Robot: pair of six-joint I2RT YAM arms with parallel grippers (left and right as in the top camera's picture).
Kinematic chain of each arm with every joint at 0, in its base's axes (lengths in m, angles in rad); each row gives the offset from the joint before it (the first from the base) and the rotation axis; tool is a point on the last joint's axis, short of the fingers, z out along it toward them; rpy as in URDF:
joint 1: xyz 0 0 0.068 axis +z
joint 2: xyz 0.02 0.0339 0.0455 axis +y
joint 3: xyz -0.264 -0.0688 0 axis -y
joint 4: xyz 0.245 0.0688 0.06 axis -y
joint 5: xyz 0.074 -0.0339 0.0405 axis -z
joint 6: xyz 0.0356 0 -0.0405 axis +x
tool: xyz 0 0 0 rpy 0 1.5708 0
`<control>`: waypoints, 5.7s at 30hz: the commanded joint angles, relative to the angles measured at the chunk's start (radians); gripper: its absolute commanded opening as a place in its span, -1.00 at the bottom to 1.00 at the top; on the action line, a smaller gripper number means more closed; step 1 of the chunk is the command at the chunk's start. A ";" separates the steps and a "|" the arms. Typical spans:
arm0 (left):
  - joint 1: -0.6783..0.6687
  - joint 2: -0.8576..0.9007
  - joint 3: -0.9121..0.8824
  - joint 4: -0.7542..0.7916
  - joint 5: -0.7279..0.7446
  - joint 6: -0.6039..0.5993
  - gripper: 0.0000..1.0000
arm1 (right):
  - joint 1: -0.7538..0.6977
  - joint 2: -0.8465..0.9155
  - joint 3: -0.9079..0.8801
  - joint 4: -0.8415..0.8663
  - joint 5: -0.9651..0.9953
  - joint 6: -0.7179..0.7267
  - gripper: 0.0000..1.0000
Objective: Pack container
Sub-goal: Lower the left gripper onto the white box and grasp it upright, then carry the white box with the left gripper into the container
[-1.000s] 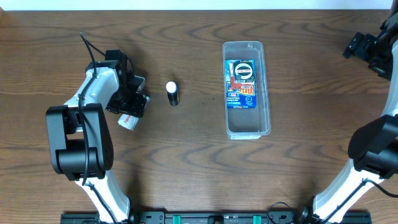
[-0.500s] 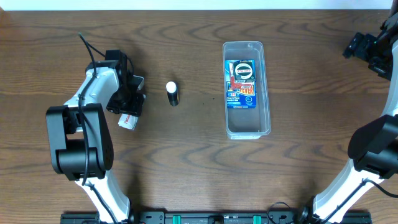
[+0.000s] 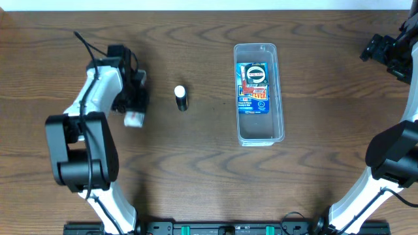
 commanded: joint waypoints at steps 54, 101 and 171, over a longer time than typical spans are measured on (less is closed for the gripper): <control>0.120 -0.048 -0.041 -0.163 0.019 0.092 0.55 | -0.003 0.005 0.004 -0.002 0.000 -0.004 0.98; 0.119 -0.010 -0.223 0.049 0.018 0.153 0.41 | -0.003 0.005 0.004 -0.002 0.000 -0.004 0.98; -0.939 -0.100 0.133 0.302 -0.234 -0.981 0.06 | -0.003 0.005 0.004 -0.002 0.000 -0.005 0.99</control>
